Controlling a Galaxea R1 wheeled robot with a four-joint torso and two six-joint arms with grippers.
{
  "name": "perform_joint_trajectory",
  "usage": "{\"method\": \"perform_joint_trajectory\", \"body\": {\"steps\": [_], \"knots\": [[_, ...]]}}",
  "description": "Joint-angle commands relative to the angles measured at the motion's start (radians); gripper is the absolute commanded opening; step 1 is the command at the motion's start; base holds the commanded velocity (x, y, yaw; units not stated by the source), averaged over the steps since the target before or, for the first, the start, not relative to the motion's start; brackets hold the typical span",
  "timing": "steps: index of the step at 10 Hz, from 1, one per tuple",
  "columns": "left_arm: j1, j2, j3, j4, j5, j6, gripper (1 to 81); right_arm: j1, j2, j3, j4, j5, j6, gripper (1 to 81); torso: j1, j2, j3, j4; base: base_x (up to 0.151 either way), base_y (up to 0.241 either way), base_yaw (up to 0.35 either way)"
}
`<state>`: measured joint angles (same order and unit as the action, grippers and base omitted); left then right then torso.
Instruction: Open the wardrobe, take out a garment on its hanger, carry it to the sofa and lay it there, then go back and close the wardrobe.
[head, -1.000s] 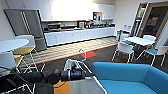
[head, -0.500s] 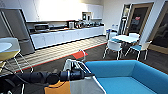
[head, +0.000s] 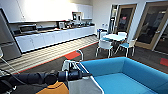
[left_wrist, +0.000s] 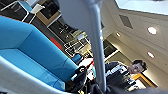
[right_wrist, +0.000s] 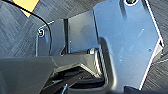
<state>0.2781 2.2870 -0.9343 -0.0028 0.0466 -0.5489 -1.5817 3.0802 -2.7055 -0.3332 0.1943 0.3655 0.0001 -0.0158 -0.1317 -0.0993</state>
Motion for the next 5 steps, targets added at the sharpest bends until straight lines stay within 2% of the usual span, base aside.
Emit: {"method": "perform_joint_trajectory", "body": {"steps": [1, 5], "knots": [[-0.142, -0.006, 0.045, 0.033, -0.033, 0.023, 1.0, 0.025, 0.008, 0.004, 0.002, -0.042, -0.005, 81.1, 0.000, 0.000, 0.000, 0.000, 0.000, 0.000, -0.265], [-0.142, -0.009, 0.045, 0.035, -0.030, 0.023, 1.0, 0.027, 0.007, 0.004, 0.002, -0.044, -0.005, 81.1, 0.000, 0.000, 0.000, 0.000, 0.000, 0.000, -0.266]]}}
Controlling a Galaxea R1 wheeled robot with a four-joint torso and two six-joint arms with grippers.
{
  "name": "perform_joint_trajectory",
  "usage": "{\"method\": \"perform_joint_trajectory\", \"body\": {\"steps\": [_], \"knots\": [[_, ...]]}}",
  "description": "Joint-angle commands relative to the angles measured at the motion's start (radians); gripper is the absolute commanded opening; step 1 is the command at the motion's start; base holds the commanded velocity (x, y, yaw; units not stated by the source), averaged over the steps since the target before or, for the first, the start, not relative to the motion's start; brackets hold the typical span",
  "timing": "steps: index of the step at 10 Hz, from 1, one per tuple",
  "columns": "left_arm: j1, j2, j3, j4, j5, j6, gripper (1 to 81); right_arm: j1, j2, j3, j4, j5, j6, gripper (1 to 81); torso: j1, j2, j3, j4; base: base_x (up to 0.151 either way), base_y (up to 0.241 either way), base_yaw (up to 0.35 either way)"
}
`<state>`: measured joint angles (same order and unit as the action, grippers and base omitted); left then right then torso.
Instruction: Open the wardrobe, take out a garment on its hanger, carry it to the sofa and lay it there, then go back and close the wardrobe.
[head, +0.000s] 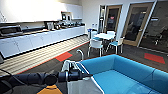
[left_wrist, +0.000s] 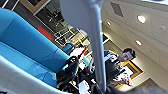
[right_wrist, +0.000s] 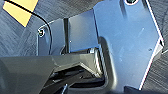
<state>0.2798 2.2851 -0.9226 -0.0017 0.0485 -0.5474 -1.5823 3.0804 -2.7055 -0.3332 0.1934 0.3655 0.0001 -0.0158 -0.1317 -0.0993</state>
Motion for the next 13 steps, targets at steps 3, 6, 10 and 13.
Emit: {"method": "perform_joint_trajectory", "body": {"steps": [3, 6, 10, 13], "knots": [[-0.143, -0.007, 0.033, 0.034, -0.032, 0.021, 1.0, 0.027, 0.008, 0.004, 0.002, -0.043, -0.007, 81.1, 0.000, 0.000, 0.000, 0.000, 0.000, 0.000, -0.267], [-0.141, -0.018, 0.033, 0.032, -0.032, 0.021, 1.0, 0.026, 0.008, 0.004, 0.002, -0.043, -0.005, 81.1, 0.000, 0.000, 0.000, 0.000, 0.000, 0.000, -0.267], [-0.141, -0.031, 0.036, 0.032, -0.033, 0.021, 1.0, 0.026, 0.008, 0.004, 0.003, -0.043, -0.005, 81.1, 0.000, 0.000, 0.000, 0.000, 0.000, 0.000, -0.268], [-0.141, -0.039, 0.037, 0.032, -0.033, 0.021, 1.0, 0.026, 0.008, 0.004, 0.003, -0.042, -0.005, 81.1, 0.000, 0.000, 0.000, 0.000, 0.000, 0.000, -0.272]]}}
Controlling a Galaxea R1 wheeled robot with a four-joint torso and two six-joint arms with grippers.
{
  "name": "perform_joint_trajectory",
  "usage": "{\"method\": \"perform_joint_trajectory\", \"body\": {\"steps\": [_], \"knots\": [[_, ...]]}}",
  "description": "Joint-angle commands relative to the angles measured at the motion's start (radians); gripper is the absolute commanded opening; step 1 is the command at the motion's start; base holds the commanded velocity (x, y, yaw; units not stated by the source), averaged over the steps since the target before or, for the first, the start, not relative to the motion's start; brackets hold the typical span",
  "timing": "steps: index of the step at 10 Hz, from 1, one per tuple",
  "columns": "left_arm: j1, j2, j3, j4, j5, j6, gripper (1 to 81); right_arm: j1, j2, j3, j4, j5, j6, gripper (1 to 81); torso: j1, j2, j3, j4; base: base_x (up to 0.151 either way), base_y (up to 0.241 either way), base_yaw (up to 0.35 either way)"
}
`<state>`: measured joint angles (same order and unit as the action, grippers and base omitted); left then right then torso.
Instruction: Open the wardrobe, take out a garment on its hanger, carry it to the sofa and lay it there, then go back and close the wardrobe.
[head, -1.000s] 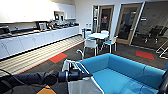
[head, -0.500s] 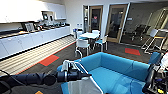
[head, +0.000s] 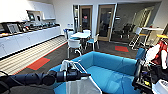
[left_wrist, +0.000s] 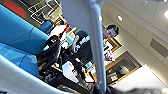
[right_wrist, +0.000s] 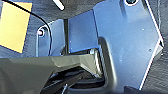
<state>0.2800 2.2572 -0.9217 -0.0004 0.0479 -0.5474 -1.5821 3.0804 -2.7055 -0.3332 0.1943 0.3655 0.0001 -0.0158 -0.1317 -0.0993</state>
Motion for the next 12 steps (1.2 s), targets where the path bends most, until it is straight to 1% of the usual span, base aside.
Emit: {"method": "perform_joint_trajectory", "body": {"steps": [1, 7, 8, 10, 12], "knots": [[-0.141, -0.016, 0.038, 0.031, -0.033, 0.021, 1.0, 0.027, 0.008, 0.004, 0.005, -0.042, -0.005, 81.1, 0.000, 0.000, 0.000, 0.000, 0.000, 0.000, -0.275], [-0.141, -0.019, 0.041, 0.031, -0.023, 0.020, 1.0, 0.027, 0.008, 0.004, 0.005, -0.042, -0.005, 81.1, 0.000, 0.000, 0.000, 0.000, 0.000, 0.000, -0.258], [-0.141, -0.022, 0.040, 0.030, -0.023, 0.020, 1.0, 0.029, 0.008, 0.004, 0.003, -0.042, -0.005, 81.1, 0.000, 0.000, 0.000, 0.000, 0.000, 0.000, -0.093], [-0.141, -0.024, 0.041, 0.031, -0.023, 0.021, 1.0, 0.030, 0.008, 0.004, 0.003, -0.044, -0.007, 81.1, 0.000, 0.000, 0.000, 0.000, 0.064, 0.000, 0.000], [-0.140, -0.024, 0.043, 0.031, -0.023, 0.021, 1.0, 0.030, 0.008, 0.004, 0.003, -0.044, -0.005, 81.1, 0.000, 0.000, 0.000, 0.000, 0.000, 0.000, 0.000]]}}
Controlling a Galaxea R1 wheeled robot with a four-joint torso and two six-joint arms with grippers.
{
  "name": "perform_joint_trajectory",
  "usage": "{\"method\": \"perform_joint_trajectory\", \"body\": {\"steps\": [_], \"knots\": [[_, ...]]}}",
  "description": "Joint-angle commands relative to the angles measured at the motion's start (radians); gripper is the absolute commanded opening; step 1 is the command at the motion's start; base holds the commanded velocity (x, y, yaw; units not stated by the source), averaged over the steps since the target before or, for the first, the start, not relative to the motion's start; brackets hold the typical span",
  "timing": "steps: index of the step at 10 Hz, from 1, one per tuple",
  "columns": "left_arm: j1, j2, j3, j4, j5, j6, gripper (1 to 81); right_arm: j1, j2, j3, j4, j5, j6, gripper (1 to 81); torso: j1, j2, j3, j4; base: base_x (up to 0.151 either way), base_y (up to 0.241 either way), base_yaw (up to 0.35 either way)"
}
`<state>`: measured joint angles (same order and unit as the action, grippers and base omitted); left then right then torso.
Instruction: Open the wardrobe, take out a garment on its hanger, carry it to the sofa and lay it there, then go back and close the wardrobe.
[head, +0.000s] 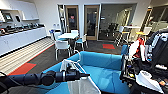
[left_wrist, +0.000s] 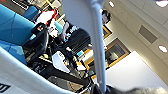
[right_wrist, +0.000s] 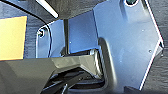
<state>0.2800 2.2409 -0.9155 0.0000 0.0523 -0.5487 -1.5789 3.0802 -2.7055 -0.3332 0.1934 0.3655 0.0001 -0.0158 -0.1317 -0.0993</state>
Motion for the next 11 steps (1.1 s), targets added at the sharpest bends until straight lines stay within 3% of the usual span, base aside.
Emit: {"method": "perform_joint_trajectory", "body": {"steps": [1, 6, 11], "knots": [[-0.140, -0.006, 0.040, 0.031, -0.028, 0.023, 1.0, 0.027, 0.008, 0.004, 0.003, -0.043, -0.005, 81.1, 0.000, 0.000, 0.000, 0.000, 0.000, 0.000, 0.000], [-0.140, -0.006, 0.043, 0.032, -0.028, 0.023, 1.0, 0.027, 0.008, 0.004, 0.003, -0.042, -0.005, 81.1, 0.000, 0.000, 0.000, 0.000, 0.000, 0.000, 0.000], [-0.140, -0.009, 0.046, 0.032, -0.029, 0.023, 1.0, 0.027, 0.008, 0.004, 0.005, -0.042, -0.005, 81.1, 0.000, -0.001, 0.001, 0.000, 0.098, 0.000, 0.000]]}}
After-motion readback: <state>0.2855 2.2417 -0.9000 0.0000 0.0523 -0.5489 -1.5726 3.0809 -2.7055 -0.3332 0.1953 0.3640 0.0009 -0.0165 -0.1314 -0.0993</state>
